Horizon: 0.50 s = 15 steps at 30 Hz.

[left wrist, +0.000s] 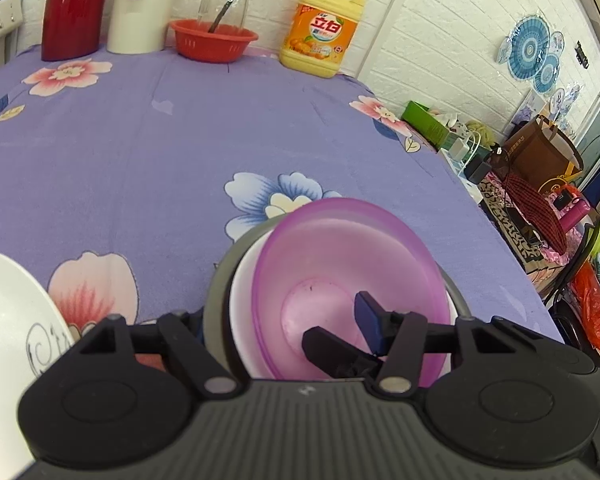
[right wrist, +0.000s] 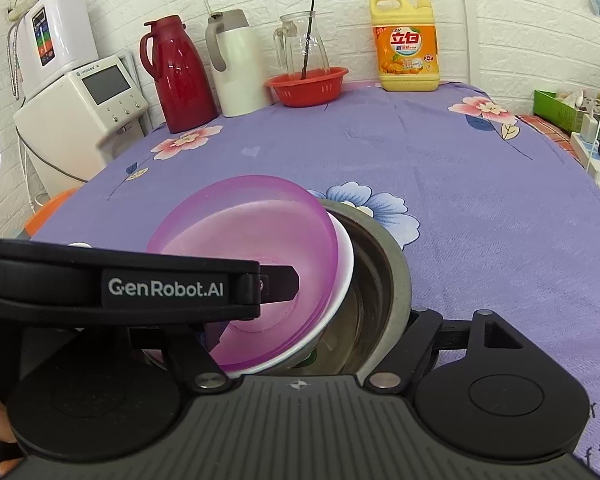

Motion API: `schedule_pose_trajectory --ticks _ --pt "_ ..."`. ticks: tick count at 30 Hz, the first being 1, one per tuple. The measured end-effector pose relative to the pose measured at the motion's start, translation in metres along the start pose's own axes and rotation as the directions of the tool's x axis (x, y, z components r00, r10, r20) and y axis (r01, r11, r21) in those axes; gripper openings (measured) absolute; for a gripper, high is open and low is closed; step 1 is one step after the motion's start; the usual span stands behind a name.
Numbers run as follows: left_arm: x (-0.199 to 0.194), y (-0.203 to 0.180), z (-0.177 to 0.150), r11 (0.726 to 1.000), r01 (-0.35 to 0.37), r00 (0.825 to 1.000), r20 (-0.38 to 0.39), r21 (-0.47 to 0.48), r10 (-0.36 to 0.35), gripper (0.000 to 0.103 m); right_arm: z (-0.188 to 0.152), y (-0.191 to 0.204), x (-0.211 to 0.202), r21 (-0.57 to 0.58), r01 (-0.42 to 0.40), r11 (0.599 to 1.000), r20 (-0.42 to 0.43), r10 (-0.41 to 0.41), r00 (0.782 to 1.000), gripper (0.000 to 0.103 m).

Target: Organize plates and bowls

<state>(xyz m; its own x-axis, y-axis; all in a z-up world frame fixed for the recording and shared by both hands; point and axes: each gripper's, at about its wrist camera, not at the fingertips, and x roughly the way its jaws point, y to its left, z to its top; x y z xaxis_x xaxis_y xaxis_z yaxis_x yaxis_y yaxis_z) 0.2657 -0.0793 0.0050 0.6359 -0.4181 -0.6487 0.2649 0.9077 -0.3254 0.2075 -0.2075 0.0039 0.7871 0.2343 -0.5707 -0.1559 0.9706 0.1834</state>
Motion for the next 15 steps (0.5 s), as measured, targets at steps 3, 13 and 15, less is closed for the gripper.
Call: schedule_pose_trajectory --ticks 3,13,15 --pt "-0.005 0.0 -0.001 1.0 0.003 1.0 0.009 -0.002 -0.003 0.056 -0.001 0.003 -0.004 -0.006 0.002 1.0 0.005 -0.001 1.0 0.103" --pt "-0.031 0.015 -0.003 0.999 0.017 0.998 0.067 -0.031 -0.015 0.056 0.003 0.027 -0.014 -0.061 0.001 0.998 0.024 0.0 1.0 0.103" --pt "-0.039 0.021 -0.004 0.999 0.016 0.997 0.082 -0.042 -0.013 0.056 0.004 0.035 -0.014 -0.077 -0.003 0.997 0.029 0.005 1.0 0.103"
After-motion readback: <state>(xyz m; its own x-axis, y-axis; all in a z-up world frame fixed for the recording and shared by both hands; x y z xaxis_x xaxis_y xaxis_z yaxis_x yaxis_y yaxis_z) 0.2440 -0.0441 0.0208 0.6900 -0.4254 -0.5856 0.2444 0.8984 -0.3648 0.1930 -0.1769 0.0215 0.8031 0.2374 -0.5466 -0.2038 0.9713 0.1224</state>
